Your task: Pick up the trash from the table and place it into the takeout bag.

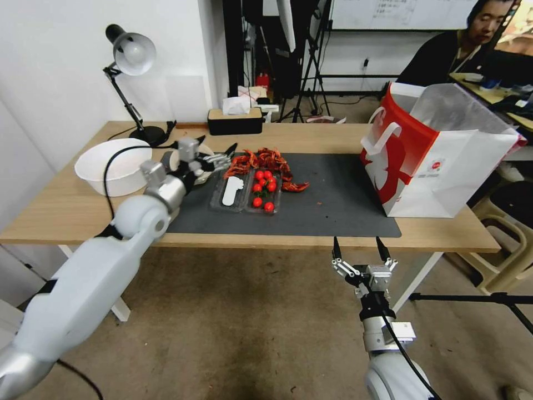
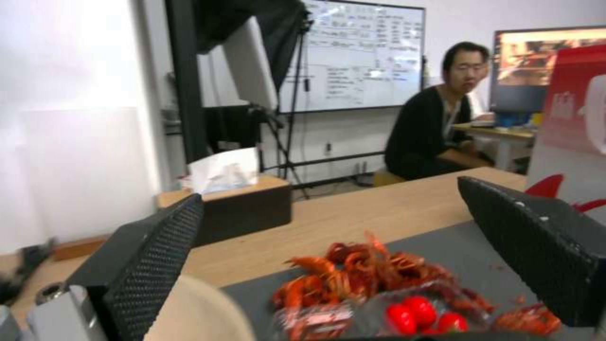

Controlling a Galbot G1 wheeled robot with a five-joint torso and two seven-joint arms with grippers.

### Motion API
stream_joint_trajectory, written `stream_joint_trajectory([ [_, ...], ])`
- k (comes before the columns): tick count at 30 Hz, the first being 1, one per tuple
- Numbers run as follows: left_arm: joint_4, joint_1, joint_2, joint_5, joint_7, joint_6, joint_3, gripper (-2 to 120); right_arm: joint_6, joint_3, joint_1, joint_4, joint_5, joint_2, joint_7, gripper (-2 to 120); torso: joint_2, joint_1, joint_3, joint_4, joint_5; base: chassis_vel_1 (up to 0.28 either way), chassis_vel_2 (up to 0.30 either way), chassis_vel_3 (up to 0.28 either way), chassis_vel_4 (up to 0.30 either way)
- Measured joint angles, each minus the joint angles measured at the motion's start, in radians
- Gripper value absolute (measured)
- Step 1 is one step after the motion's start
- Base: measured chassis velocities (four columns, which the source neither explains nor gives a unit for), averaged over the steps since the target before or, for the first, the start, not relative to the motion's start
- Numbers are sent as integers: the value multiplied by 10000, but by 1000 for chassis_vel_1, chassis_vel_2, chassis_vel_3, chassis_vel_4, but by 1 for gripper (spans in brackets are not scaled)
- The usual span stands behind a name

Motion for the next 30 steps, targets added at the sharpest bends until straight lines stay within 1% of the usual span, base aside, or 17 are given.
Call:
stream_joint_trajectory([
  [1, -204, 389, -39, 212, -74, -28, -256, 100, 4, 1, -12, 16, -6, 14, 2, 100, 0, 1, 0, 0, 1, 0, 0, 0, 0],
  [3, -311, 600, -67, 299, -99, -45, -388, 100, 6, 1, -21, 31, -15, 24, 3, 100, 0, 0, 0, -1, 1, 0, 0, 0, 0],
  [4, -548, 1086, -134, 455, -139, -53, -675, 100, 10, 1, -35, 50, -36, 38, 4, 100, 0, 0, 0, 0, -1, 0, 0, 0, 0],
  [5, -548, 1086, -134, 455, -139, -53, -675, 100, 10, 1, -35, 50, -36, 38, 4, 100, 0, 0, 0, 0, -1, 0, 0, 0, 0],
  [9, -1119, 2548, -331, 1031, -149, -209, -1536, 100, 28, -4, -83, 77, -101, 75, 15, 100, 0, 0, 1, 2, 1, 0, 0, 0, 0],
  [11, -1183, 2728, -364, 1109, -149, -234, -1655, 100, 29, -8, -92, 84, -107, 80, 16, 100, 0, 0, 1, 1, 1, 0, 0, 0, 0],
  [13, -1438, 3444, -532, 1448, -150, -331, -2139, 100, 35, -13, -124, 112, -127, 104, 24, 100, 0, -1, 0, 2, 0, 0, 0, 0, 0],
  [14, -1438, 3444, -532, 1448, -150, -331, -2139, 100, 35, -13, -124, 112, -127, 104, 24, 100, 0, -1, 0, 2, 0, 0, 0, 0, 0],
  [17, -1722, 4269, -776, 1846, -167, -546, -2749, 100, 44, -17, -163, 125, -160, 129, 41, 100, 0, 0, 0, 1, 0, 0, 0, 0, 0],
  [18, -1722, 4269, -776, 1846, -167, -546, -2749, 100, 44, -17, -163, 125, -160, 129, 41, 100, 0, 0, 0, 1, 0, 0, 0, 0, 0],
  [21, -1832, 4919, -993, 2059, -182, -805, -3227, 100, 52, -18, -183, 136, -169, 137, 68, 100, 0, 0, 0, 1, 1, 0, 0, 0, 0],
  [22, -1832, 4919, -993, 2059, -182, -805, -3227, 100, 52, -18, -183, 136, -169, 137, 68, 100, 0, 0, 0, 1, 1, 0, 0, 0, 0],
  [25, -1904, 5598, -1294, 2181, -203, -1018, -3576, 100, 60, -13, -185, 136, -171, 136, 95, 100, 0, 0, 1, 0, 2, 0, 0, 0, 0],
  [27, -1904, 5833, -1421, 2252, -203, -1090, -3683, 100, 62, -9, -186, 136, -171, 136, 101, 100, -1, 0, 1, 3, -2, 0, 0, 0, 0],
  [30, -1874, 6184, -1601, 2414, -201, -1272, -3850, 100, 65, 0, -185, 135, -170, 126, 116, 100, -1, 0, 0, -1, 2, 0, 0, 0, 0],
])
